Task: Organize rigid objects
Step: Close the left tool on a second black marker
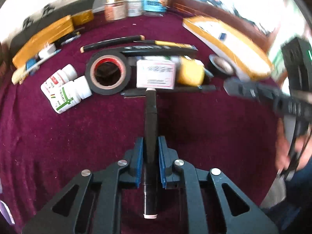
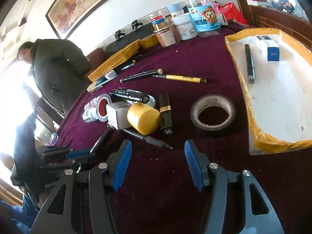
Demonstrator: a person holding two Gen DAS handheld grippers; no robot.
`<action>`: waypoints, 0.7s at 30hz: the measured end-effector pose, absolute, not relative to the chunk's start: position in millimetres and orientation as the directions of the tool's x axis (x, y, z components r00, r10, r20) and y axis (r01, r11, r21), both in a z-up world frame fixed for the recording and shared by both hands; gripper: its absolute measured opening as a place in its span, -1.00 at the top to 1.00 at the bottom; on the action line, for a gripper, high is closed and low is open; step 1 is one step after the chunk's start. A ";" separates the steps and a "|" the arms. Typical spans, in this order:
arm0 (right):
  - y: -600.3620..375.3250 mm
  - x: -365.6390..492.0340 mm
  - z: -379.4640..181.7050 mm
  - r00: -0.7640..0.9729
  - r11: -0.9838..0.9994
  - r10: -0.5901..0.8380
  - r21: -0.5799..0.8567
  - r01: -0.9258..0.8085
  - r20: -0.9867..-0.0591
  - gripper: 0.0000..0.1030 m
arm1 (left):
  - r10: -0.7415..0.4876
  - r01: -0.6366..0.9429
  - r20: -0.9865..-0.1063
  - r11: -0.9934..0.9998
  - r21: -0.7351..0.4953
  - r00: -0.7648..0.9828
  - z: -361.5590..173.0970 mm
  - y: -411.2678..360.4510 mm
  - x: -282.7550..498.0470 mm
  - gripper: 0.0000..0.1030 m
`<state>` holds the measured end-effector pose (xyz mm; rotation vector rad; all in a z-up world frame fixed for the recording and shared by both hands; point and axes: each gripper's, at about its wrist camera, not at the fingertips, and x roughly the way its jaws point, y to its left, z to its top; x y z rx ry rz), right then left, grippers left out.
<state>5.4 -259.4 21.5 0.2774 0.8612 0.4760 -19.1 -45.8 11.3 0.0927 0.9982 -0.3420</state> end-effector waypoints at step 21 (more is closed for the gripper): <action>-242.5 75.5 18.2 0.517 1.000 0.025 0.028 -0.001 -0.856 -0.14 | -0.342 0.328 -0.811 0.924 -0.198 0.475 8.4 -34.7 -8.0 0.76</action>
